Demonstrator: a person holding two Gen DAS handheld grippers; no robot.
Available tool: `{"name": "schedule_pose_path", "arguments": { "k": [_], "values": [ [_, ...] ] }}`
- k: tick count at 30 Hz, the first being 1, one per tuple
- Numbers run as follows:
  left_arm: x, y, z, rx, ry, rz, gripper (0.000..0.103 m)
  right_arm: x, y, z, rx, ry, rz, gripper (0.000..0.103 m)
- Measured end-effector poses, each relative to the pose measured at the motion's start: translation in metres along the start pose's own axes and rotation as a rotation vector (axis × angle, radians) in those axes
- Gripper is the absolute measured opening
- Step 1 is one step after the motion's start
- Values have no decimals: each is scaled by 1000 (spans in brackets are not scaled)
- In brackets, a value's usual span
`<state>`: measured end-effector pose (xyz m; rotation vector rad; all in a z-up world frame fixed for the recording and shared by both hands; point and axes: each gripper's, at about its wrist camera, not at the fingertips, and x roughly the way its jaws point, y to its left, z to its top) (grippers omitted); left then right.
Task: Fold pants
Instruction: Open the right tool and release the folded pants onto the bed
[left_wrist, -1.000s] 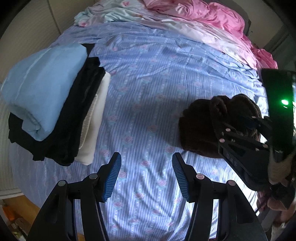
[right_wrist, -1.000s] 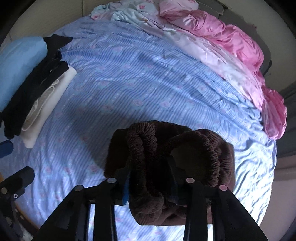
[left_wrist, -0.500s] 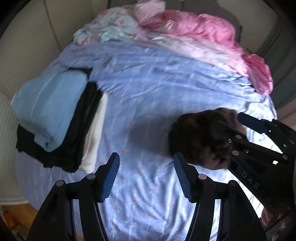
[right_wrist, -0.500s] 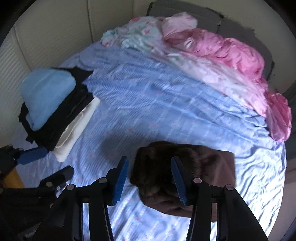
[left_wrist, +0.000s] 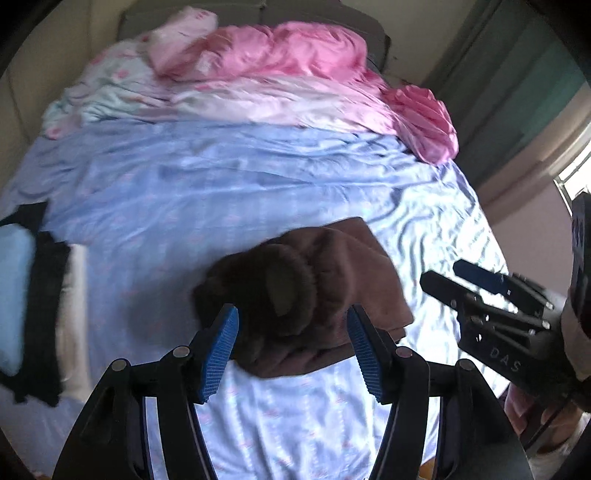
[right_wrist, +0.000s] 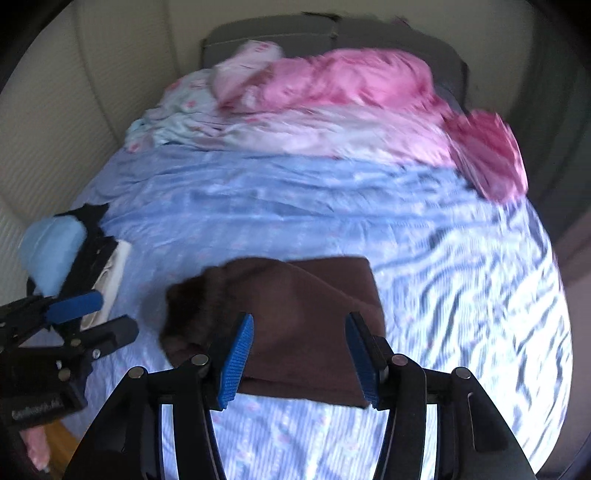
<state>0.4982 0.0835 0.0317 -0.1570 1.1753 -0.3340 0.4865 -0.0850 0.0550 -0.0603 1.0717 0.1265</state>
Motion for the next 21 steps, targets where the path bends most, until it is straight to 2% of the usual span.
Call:
{"name": "schedule_pose_path", "arguments": {
  "k": [4, 9, 11, 13, 14, 21],
  "values": [
    [35, 0, 14, -39, 58, -56, 59, 17, -28, -8, 90, 34, 0, 53],
    [78, 9, 23, -128, 158, -66, 58, 32, -49, -18, 150, 70, -6, 53],
    [89, 13, 22, -171, 191, -108, 50, 34, -54, -21, 156, 76, -10, 53],
    [96, 18, 19, -227, 231, -155, 24, 36, -57, -22, 156, 83, -12, 53],
    [95, 19, 18, -247, 235, -169, 24, 36, -58, -23, 156, 85, -15, 53],
    [35, 21, 0, -216, 76, -197, 21, 36, -60, -27, 144, 87, -4, 53]
  ]
}}
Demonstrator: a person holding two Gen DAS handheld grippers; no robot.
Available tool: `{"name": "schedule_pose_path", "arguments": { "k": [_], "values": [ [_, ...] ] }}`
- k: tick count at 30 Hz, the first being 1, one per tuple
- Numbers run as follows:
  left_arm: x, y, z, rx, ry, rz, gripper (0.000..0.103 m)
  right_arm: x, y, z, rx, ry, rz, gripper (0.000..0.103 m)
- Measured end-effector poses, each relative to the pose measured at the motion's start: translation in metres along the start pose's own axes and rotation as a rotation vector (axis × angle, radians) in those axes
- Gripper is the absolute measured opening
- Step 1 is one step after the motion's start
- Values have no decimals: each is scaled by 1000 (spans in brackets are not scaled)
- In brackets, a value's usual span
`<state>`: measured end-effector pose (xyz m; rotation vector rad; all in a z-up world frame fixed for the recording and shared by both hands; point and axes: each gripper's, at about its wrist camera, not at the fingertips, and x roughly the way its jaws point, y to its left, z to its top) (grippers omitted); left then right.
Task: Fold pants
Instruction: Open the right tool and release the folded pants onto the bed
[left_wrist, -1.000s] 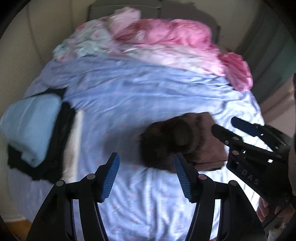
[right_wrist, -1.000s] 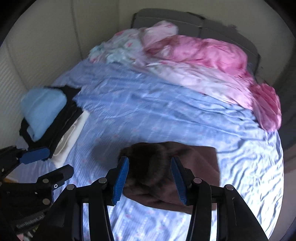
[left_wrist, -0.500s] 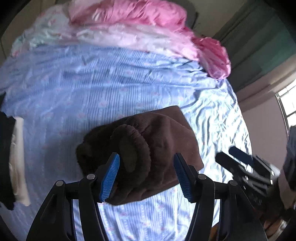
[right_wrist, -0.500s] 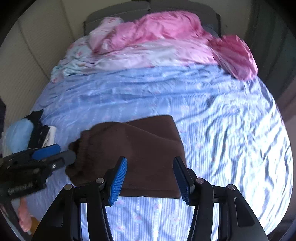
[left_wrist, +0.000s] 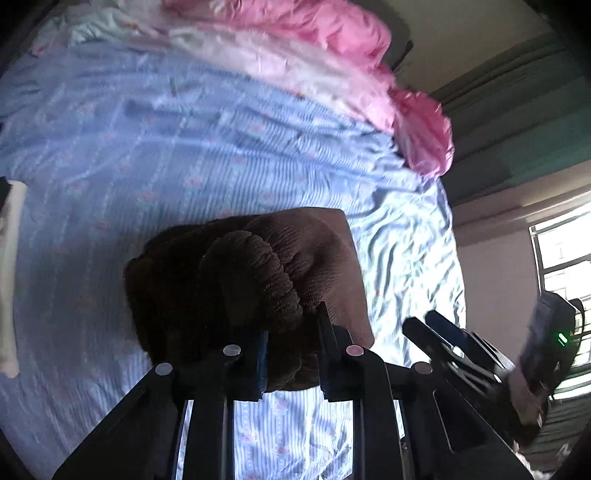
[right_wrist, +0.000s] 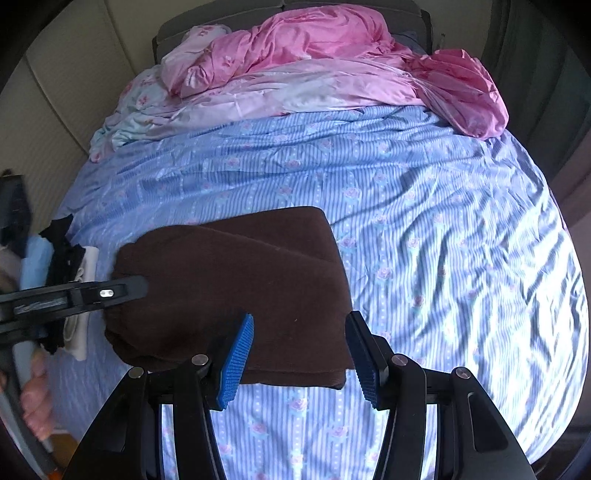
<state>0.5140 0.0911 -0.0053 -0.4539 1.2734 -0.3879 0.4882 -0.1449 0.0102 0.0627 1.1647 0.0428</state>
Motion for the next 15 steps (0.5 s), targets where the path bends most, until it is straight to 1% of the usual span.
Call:
{"name": "schedule_pose_path", "arguments": {
  "k": [3, 5, 7, 11, 12, 13, 14, 15],
  "values": [
    [-10, 12, -12, 11, -22, 41, 22, 0, 3, -3, -11, 0, 13, 53],
    [-2, 26, -16, -15, 3, 69, 22, 2, 7, -5, -23, 6, 19, 53],
    [10, 44, -18, -66, 36, 74, 23, 6, 11, -8, -34, 18, 18, 53],
    [19, 63, -21, -98, 38, 109, 26, 15, 19, -16, -59, 47, 13, 53],
    [21, 66, -21, -103, 40, 113, 28, 16, 20, -18, -62, 50, 11, 53],
    [22, 68, -21, -106, 41, 116, 34, 17, 21, -19, -65, 52, 11, 53],
    [24, 69, -21, -110, 42, 123, 37, 17, 22, -20, -68, 53, 11, 53],
    [26, 72, -20, -112, 43, 137, 46, 18, 22, -20, -70, 56, 10, 53]
  ]
}}
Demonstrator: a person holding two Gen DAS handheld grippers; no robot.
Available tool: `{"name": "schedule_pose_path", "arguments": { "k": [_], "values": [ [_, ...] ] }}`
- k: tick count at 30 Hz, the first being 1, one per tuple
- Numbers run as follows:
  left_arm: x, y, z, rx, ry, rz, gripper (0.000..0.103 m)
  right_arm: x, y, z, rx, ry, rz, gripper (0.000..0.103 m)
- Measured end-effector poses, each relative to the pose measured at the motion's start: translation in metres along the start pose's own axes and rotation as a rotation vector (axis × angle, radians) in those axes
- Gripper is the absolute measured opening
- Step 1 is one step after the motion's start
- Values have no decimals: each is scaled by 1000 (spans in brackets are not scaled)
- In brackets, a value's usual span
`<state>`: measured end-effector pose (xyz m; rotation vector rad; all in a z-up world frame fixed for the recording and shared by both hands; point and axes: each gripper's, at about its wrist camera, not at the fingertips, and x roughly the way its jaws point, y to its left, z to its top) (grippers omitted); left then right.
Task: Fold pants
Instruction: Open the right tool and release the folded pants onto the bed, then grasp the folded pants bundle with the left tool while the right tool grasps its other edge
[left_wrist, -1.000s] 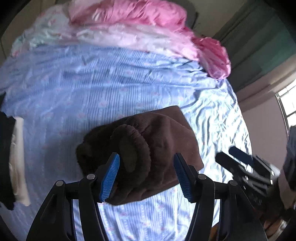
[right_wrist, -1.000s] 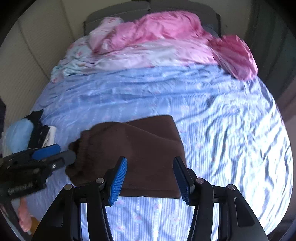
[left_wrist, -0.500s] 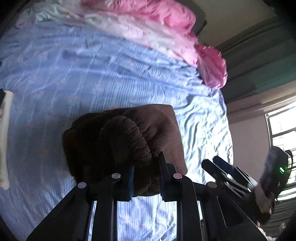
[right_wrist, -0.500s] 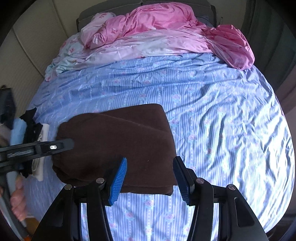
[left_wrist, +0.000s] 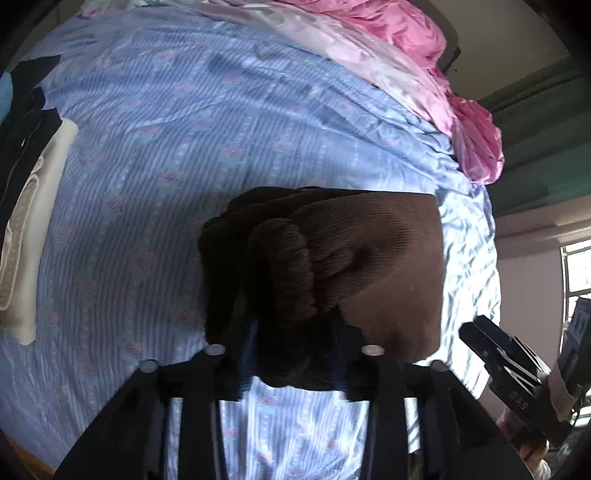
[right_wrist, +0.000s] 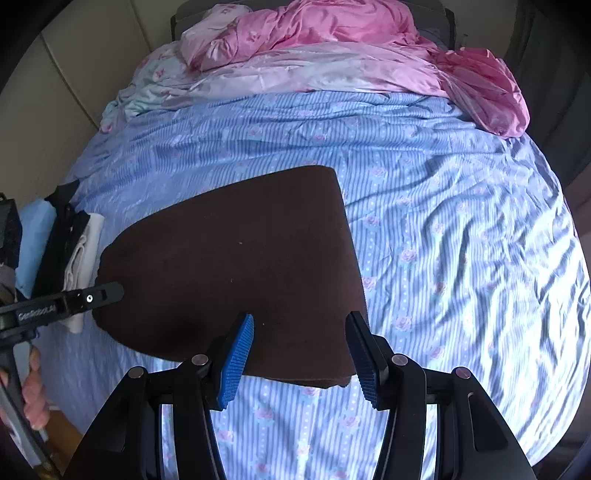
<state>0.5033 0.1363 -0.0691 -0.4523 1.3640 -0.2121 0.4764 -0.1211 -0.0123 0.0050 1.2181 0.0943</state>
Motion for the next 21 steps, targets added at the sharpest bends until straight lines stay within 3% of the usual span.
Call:
{"name": "schedule_pose_path", "arguments": {
  "k": [3, 10, 13, 16, 21],
  "values": [
    [8, 5, 1, -6, 6, 40, 60, 2, 0, 0, 1, 3, -3, 53],
    [21, 20, -2, -25, 21, 48, 72, 9, -5, 6, -7, 4, -30, 53],
    [29, 28, -2, -28, 31, 40, 72, 15, -10, 10, 2, 7, -38, 54],
    [40, 36, 0, -30, 37, 26, 72, 24, -16, 14, 7, 8, -52, 63],
    [56, 42, 7, -44, 39, -4, 77, 46, -26, 19, 11, 20, -49, 64]
  ]
}}
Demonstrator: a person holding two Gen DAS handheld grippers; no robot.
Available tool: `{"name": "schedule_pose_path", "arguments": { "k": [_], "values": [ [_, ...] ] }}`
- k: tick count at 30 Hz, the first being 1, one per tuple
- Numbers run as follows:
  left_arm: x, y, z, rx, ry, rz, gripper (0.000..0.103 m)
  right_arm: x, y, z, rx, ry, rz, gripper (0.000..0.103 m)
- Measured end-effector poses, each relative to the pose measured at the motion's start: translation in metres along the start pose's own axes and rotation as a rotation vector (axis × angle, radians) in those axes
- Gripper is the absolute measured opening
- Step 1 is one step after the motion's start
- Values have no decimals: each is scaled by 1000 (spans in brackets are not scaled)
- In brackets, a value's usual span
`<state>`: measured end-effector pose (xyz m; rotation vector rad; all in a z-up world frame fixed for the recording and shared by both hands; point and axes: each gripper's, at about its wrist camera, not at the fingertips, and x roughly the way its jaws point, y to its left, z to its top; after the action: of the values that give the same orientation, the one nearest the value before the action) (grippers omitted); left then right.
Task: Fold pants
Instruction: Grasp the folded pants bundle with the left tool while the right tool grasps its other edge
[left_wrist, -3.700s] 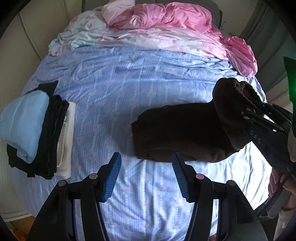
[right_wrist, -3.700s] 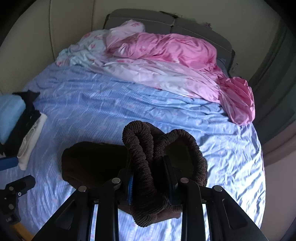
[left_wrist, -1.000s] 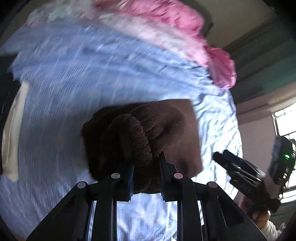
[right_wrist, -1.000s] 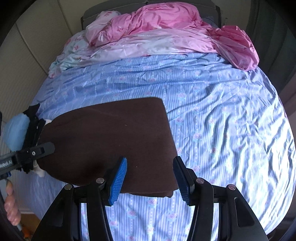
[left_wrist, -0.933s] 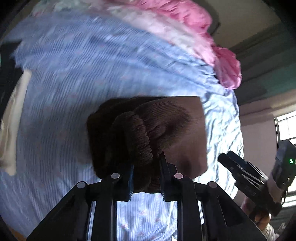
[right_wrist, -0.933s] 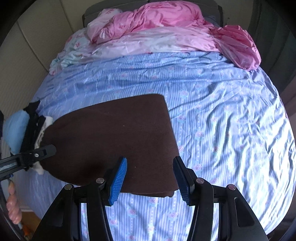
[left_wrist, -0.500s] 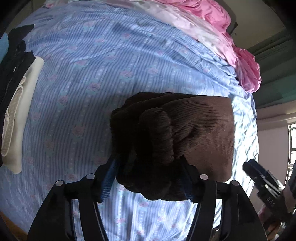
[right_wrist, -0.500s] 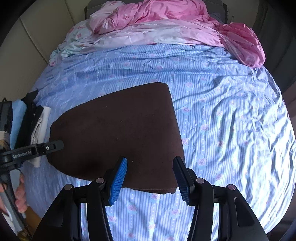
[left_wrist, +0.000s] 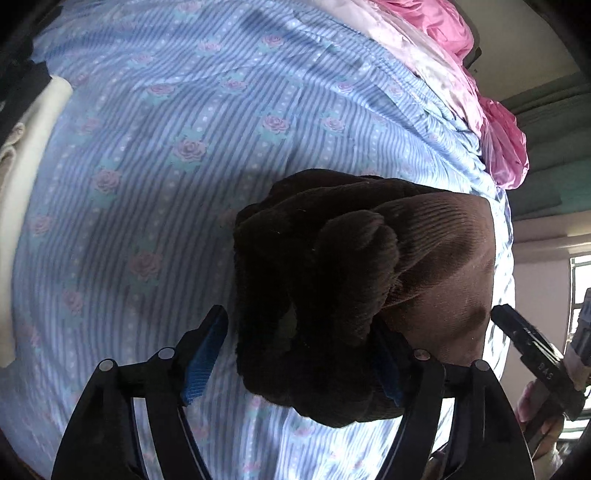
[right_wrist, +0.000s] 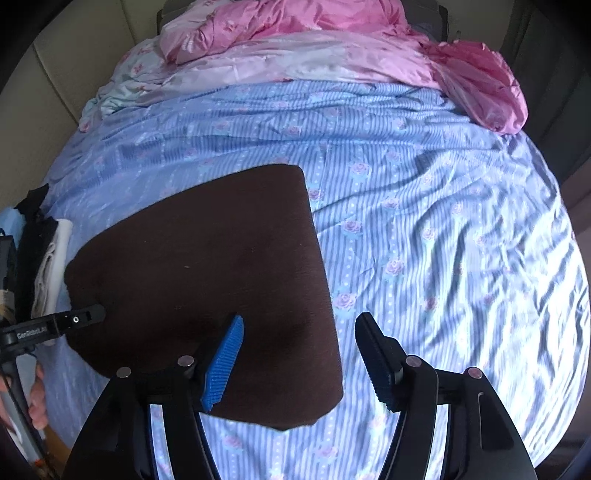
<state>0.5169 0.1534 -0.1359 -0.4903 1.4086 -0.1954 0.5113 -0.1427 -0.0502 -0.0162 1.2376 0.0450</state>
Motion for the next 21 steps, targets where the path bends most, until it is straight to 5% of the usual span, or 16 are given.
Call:
{"name": "schedule_pose_path", "arguments": {
  "k": [9, 21],
  "values": [
    [23, 12, 11, -32, 13, -65, 88, 48, -11, 5, 35, 63, 110, 64],
    [49, 26, 10, -185, 11, -205, 90, 98, -12, 9, 72, 100, 129, 88]
  ]
}}
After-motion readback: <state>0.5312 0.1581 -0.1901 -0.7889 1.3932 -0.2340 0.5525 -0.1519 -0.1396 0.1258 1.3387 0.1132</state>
